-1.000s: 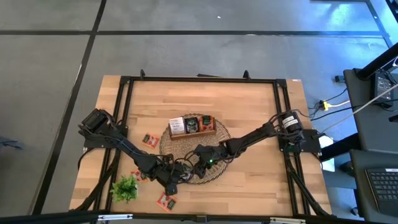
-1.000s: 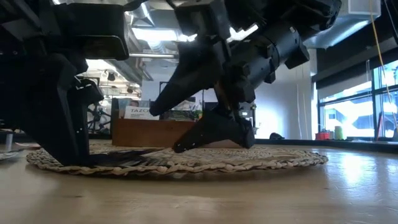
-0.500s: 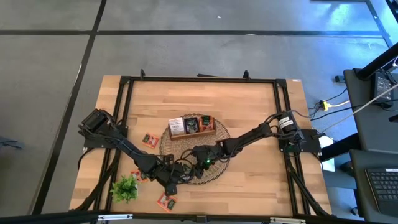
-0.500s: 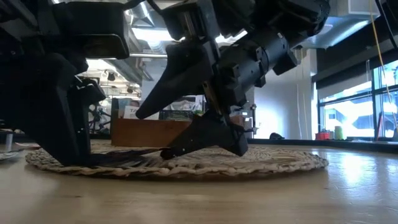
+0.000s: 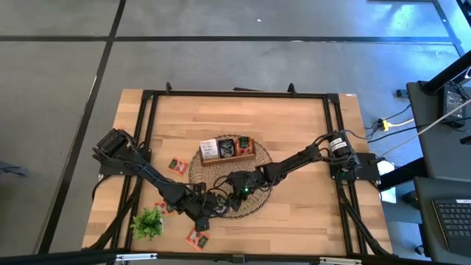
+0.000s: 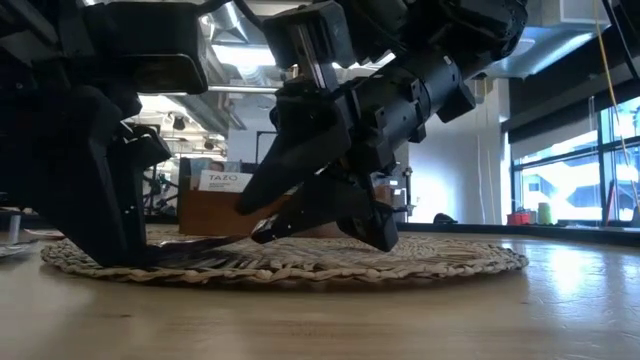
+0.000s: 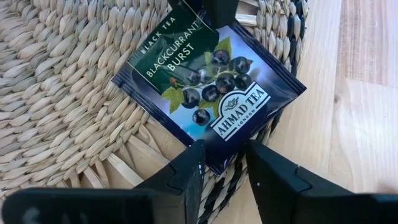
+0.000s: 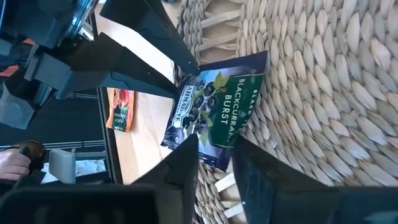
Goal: Pick & Place Tea
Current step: Put the right violet tea bag into the middle slot of the wooden organizer
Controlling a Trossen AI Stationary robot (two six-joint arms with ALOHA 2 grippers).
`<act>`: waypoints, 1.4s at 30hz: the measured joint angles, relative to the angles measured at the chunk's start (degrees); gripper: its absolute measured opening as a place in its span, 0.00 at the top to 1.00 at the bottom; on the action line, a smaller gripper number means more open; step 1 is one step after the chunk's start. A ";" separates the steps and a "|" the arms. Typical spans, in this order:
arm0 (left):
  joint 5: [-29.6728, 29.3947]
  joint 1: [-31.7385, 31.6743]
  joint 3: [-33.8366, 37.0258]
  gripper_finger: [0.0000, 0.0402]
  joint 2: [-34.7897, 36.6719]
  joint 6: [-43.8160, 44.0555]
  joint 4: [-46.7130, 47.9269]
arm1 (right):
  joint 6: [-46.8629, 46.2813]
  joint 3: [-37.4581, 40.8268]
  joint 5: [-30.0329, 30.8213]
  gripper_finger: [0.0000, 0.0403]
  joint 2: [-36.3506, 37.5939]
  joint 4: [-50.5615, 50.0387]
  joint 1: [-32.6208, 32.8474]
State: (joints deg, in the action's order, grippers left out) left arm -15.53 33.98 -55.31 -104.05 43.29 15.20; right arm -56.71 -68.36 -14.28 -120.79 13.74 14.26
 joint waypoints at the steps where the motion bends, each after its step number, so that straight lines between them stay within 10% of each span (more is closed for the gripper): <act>1: -0.02 0.00 0.00 0.72 0.00 0.02 0.00 | 0.02 0.00 0.00 0.77 0.00 0.00 0.00; 30: 2.36 0.30 0.09 0.71 5.61 -1.07 0.16 | 15.77 0.05 0.74 0.99 3.05 -2.54 -0.01; 42: -1.79 0.36 -0.02 0.72 19.01 -11.92 1.10 | 53.74 0.04 10.56 0.99 19.92 -24.05 -6.23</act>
State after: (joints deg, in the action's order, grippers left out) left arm -17.32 34.33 -55.33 -85.04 31.37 16.30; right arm -2.97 -68.32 -3.72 -100.88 -10.31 8.03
